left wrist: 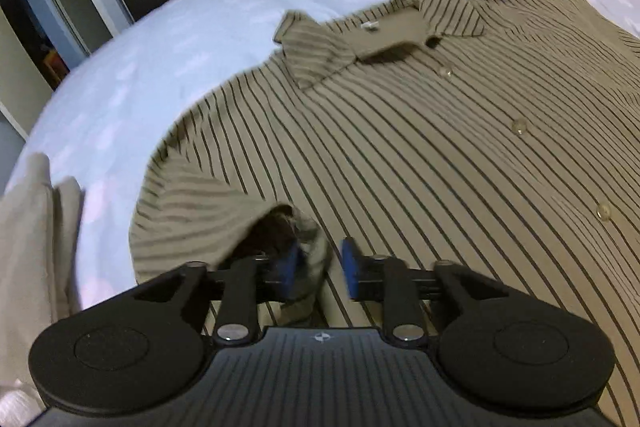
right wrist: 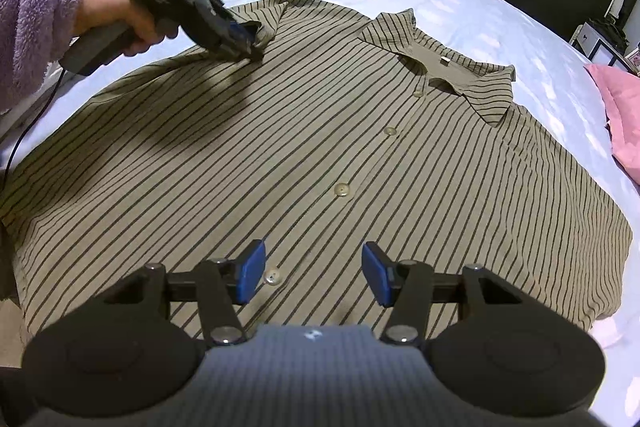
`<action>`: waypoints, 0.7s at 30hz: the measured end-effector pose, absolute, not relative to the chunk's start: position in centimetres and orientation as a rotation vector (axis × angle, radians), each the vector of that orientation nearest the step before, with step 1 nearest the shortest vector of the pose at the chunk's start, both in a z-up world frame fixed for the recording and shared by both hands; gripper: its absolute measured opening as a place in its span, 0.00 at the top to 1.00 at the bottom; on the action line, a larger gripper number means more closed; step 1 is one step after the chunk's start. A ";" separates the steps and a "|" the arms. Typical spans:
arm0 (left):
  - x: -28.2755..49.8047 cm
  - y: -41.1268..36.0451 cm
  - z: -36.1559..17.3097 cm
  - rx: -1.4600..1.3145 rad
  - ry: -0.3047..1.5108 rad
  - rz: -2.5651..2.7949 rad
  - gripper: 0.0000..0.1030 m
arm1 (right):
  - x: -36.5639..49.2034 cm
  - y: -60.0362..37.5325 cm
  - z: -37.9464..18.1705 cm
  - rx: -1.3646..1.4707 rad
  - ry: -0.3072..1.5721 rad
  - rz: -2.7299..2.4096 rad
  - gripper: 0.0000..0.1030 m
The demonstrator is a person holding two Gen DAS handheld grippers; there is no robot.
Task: Fold clothes
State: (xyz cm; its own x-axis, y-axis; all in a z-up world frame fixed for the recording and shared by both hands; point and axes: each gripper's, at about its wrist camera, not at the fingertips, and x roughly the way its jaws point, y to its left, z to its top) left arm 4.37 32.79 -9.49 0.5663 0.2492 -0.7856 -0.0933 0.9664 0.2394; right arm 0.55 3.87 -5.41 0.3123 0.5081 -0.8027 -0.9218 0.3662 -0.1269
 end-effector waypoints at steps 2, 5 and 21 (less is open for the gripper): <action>3.7 33.2 -8.9 0.153 0.949 0.205 0.71 | 0.6 3.9 -5.4 -0.658 0.750 1.040 0.45; 2.7 34.2 -7.4 0.082 0.930 0.202 0.57 | 0.8 3.9 -5.6 -0.657 0.756 1.035 0.41; 1.6 48.2 -8.1 -0.345 0.864 0.495 0.49 | 1.6 4.9 -7.1 -0.678 0.793 1.006 0.34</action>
State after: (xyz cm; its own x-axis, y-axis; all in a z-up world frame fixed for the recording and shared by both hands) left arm 1.61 48.22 -8.12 0.5485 0.2725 -0.7905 -0.5443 0.8340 -0.0901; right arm 1.62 4.95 -7.09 0.3132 0.4639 -0.8287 -0.9140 0.3842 -0.1304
